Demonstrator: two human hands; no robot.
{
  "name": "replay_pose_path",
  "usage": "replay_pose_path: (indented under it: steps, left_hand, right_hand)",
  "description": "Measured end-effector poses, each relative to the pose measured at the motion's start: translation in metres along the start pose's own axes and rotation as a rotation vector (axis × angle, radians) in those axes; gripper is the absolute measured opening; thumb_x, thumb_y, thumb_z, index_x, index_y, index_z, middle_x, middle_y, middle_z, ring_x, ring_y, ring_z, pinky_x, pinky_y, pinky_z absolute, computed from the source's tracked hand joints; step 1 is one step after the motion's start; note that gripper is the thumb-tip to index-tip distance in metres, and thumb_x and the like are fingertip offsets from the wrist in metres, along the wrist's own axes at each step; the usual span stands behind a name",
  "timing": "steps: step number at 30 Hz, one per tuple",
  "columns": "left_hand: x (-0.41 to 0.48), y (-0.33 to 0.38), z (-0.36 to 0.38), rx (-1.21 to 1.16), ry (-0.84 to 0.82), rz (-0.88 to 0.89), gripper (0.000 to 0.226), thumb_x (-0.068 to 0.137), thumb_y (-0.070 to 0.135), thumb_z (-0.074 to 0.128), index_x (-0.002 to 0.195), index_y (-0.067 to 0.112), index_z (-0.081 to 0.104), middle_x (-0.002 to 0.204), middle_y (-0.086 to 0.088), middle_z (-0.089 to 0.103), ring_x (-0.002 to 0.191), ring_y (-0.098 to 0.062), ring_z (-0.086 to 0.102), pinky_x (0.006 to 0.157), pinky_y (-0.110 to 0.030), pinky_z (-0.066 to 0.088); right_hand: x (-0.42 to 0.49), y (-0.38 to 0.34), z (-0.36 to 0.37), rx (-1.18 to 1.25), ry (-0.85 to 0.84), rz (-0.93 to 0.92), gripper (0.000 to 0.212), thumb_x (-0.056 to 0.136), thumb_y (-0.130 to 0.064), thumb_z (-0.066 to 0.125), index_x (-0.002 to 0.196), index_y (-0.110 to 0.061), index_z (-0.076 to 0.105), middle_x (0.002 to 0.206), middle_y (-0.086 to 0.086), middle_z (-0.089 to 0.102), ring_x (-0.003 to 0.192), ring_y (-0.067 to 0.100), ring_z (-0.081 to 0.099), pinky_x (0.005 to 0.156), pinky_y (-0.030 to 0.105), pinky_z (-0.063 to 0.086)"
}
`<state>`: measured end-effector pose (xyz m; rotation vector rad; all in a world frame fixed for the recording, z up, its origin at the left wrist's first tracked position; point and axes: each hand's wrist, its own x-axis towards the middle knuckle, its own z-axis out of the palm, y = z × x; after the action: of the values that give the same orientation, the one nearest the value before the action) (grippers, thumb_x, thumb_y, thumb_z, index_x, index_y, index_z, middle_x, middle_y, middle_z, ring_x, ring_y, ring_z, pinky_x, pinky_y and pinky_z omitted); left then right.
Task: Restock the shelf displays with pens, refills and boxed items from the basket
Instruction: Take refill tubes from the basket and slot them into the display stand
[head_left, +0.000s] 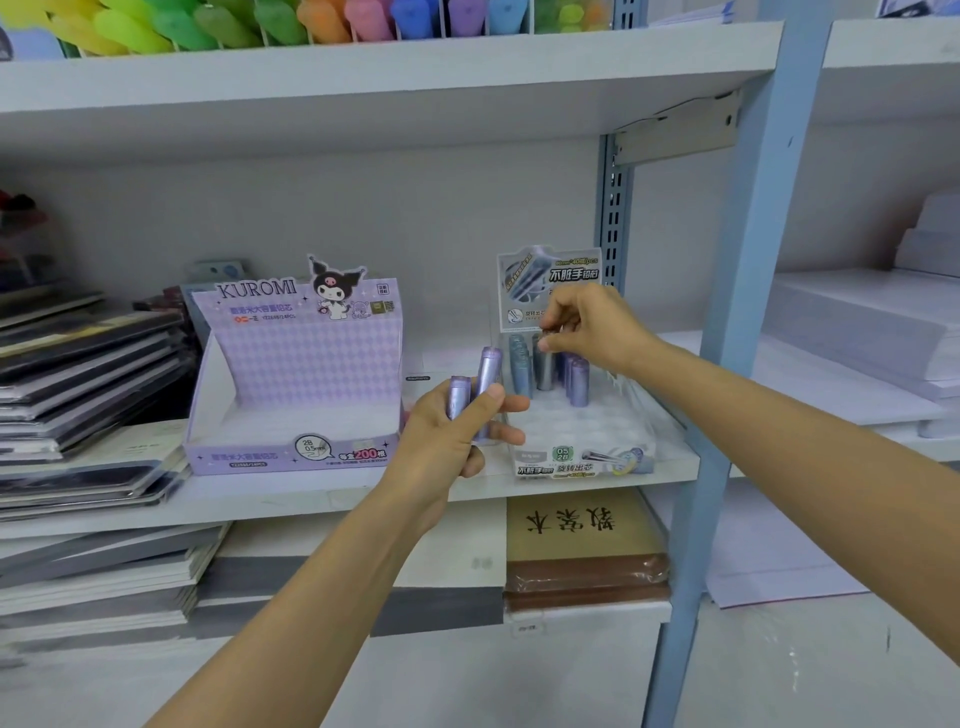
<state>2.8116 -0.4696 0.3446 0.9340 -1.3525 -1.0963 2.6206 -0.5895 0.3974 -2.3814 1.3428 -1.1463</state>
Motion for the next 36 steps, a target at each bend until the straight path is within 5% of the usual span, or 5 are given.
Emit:
replay_pose_path:
  steps: [8, 13, 18, 25, 36]
  left_hand:
    - [0.001, -0.003, -0.002, 0.021, 0.125, -0.009, 0.016, 0.086, 0.020, 0.072, 0.095, 0.009, 0.065, 0.066, -0.006, 0.061, 0.050, -0.007, 0.045, 0.041, -0.017, 0.031]
    - [-0.003, 0.001, 0.004, -0.009, 0.091, 0.004, 0.021, 0.086, 0.019, 0.071, 0.103, 0.007, 0.067, 0.078, -0.005, 0.071, 0.062, -0.008, 0.065, 0.038, -0.016, 0.031]
    - [-0.003, 0.003, 0.013, -0.016, 0.063, 0.019, 0.021, 0.091, 0.023, 0.065, 0.107, 0.010, 0.061, 0.093, -0.004, 0.076, 0.072, -0.012, 0.070, 0.038, -0.015, 0.030]
    - [-0.003, 0.004, 0.030, -0.041, 0.014, 0.027, 0.027, 0.100, 0.031, 0.051, 0.110, 0.009, 0.062, 0.097, -0.006, 0.075, 0.069, -0.012, 0.068, 0.037, -0.016, 0.030]
    - [-0.007, 0.001, 0.029, -0.127, 0.015, 0.013, 0.018, 0.103, 0.024, 0.043, 0.115, 0.017, 0.054, 0.091, 0.000, 0.075, 0.063, -0.019, 0.071, 0.040, -0.020, 0.043]
  right_hand:
    - [-0.010, 0.000, 0.005, -0.103, -0.031, -0.031, 0.008, 0.084, -0.011, 0.072, 0.092, -0.013, 0.074, 0.076, -0.016, 0.057, 0.073, -0.001, 0.054, 0.070, 0.014, 0.041]
    - [-0.020, -0.010, -0.003, -0.160, 0.010, -0.033, 0.020, 0.091, -0.027, 0.064, 0.102, -0.013, 0.073, 0.107, -0.001, 0.058, 0.103, 0.013, 0.051, 0.094, 0.033, 0.040]
    - [-0.048, -0.040, -0.016, 0.449, -0.159, -0.044, 0.025, 0.098, -0.023, 0.054, 0.119, -0.015, 0.066, 0.102, -0.001, 0.070, 0.081, 0.004, 0.064, 0.072, 0.019, 0.052]
    - [-0.064, -0.042, -0.027, 0.597, -0.082, -0.022, 0.018, 0.090, -0.008, 0.064, 0.107, -0.010, 0.069, 0.095, 0.003, 0.071, 0.082, 0.006, 0.066, 0.076, 0.017, 0.051]
    - [-0.075, -0.009, -0.026, 0.112, 0.171, -0.072, 0.015, 0.085, -0.009, 0.071, 0.098, -0.016, 0.071, 0.090, -0.002, 0.067, 0.079, 0.006, 0.060, 0.073, 0.009, 0.046]
